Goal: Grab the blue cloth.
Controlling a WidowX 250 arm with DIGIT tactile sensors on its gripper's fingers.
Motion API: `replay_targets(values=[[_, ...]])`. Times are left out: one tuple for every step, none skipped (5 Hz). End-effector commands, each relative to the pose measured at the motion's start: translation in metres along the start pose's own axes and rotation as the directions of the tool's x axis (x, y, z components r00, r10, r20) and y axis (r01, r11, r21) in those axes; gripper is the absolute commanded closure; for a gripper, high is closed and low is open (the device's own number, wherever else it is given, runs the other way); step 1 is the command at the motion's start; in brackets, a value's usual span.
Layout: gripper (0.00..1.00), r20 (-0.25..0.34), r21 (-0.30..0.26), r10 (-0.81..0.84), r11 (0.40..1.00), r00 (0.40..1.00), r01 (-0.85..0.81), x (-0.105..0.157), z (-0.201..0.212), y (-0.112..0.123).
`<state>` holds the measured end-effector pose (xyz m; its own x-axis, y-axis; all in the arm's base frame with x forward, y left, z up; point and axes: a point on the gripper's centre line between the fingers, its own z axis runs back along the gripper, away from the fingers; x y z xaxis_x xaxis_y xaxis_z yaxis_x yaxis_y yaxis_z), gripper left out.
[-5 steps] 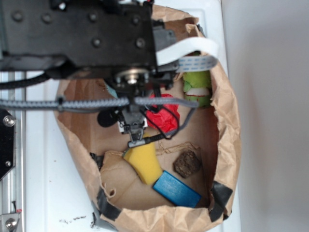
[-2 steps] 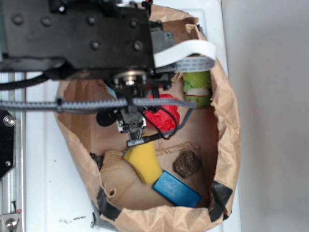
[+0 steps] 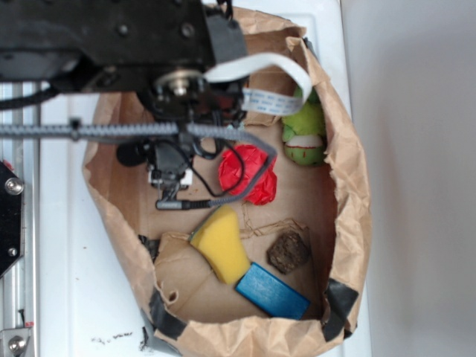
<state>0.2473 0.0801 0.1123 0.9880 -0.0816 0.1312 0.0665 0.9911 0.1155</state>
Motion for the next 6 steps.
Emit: replay_targets(values=[[0.00, 0.075, 0.019, -0.030, 0.999, 0.997, 0.029, 0.016, 0.005, 0.038], [0.00, 0.092, 0.076, -0.089, 0.994, 0.992, 0.082, 0.005, -0.012, 0.026], [0.00, 0.109, 0.115, -0.109, 0.989, 0.988, 0.097, -0.003, -0.021, 0.019], [0.00, 0.101, 0.134, -0.124, 0.985, 0.987, 0.110, -0.008, -0.032, 0.015], [0.00, 0.093, 0.125, -0.115, 0.987, 0.989, 0.103, -0.007, -0.035, 0.009], [0.00, 0.088, 0.109, -0.114, 0.989, 0.990, 0.104, -0.005, -0.034, 0.003]])
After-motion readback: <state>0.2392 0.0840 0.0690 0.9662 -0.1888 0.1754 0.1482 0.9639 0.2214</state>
